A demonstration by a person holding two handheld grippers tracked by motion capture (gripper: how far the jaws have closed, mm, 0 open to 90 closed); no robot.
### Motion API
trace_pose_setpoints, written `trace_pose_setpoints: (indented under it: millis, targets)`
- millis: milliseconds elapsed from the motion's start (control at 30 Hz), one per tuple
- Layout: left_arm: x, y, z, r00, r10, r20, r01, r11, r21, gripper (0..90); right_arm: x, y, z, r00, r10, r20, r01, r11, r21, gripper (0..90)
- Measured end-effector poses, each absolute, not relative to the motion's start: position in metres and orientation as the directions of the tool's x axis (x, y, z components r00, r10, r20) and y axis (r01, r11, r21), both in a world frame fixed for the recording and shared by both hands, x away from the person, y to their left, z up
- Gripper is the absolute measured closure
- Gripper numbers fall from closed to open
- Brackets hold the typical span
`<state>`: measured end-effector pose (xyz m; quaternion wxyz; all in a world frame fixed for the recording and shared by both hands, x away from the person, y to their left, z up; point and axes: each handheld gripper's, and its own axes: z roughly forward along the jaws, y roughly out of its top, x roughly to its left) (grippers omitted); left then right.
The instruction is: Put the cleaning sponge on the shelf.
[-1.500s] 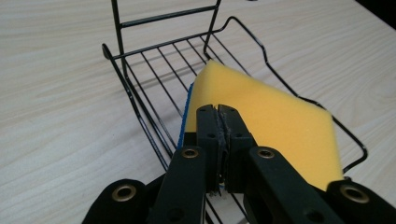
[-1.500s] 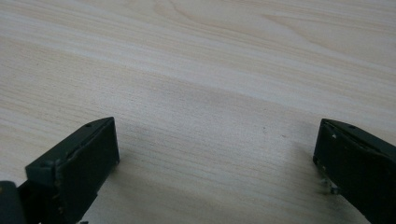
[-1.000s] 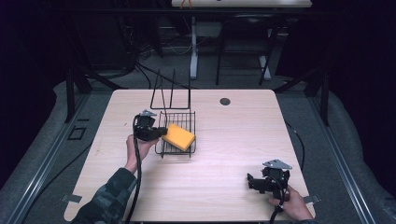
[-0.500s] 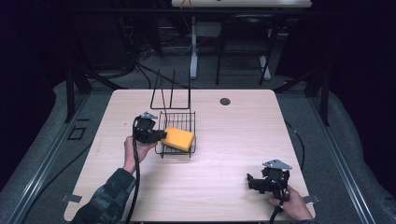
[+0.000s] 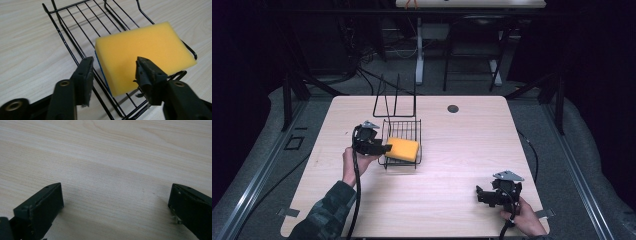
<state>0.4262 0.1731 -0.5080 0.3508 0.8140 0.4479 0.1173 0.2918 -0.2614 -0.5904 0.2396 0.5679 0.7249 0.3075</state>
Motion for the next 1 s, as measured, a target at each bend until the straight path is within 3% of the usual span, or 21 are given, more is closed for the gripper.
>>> trace_pose_setpoints:
  millis: [533, 1000]
  targets:
    - [0.411, 0.177, -0.499, 0.585, 0.809, -0.060, 0.628, -0.405, 0.664, 16.7, 0.292, -0.257, -0.591, -0.242, 0.970, -0.001, 0.666, 0.167, 0.727, 0.0]
    - [0.381, 0.197, -0.494, 0.591, 0.806, -0.039, 0.636, -0.435, 0.637, 3.8, 0.292, -0.257, -0.591, -0.242, 0.970, 0.001, 0.667, 0.165, 0.727, 0.0]
